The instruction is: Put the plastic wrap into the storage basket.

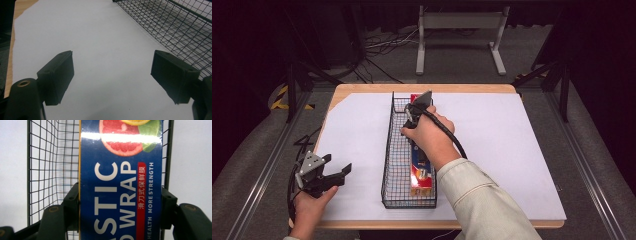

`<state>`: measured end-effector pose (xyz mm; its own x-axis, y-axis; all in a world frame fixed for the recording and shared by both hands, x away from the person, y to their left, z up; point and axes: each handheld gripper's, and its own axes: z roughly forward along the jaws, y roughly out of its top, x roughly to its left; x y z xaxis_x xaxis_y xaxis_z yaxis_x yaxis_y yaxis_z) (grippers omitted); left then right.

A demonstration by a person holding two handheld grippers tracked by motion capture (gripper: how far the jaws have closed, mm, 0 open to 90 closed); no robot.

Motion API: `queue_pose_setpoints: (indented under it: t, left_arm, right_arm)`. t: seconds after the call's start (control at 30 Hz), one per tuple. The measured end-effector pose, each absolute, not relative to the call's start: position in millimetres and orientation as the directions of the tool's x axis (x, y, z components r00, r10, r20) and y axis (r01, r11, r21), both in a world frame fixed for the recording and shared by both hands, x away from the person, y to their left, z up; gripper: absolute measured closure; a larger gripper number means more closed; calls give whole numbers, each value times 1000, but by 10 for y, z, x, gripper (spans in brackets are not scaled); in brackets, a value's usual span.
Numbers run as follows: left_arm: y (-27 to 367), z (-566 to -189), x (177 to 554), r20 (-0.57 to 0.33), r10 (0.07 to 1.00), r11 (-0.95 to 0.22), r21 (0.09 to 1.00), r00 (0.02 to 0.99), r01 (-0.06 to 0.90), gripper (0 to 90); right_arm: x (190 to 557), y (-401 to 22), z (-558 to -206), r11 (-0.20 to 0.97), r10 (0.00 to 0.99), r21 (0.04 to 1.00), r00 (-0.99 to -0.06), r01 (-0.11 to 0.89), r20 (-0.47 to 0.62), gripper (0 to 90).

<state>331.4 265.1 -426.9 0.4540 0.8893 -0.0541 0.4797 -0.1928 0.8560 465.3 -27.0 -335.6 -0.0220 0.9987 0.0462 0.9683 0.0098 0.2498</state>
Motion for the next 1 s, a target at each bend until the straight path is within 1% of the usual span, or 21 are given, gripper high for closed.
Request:
queue_pose_setpoints:
  t: [0.53, 1.0]
  left_arm:
    - [2649, -4274, 3317, -52, 890, -194, 856, 452, 480, 190]
    - [2650, -4282, 3323, -47, 890, -199, 855, 454, 479, 190]
  right_arm:
    - [4673, -254, -3568, -3, 999, 221, -5, 975, 35, 392]
    - [4684, -230, -3716, 4, 1000, 225, -9, 974, 22, 391]
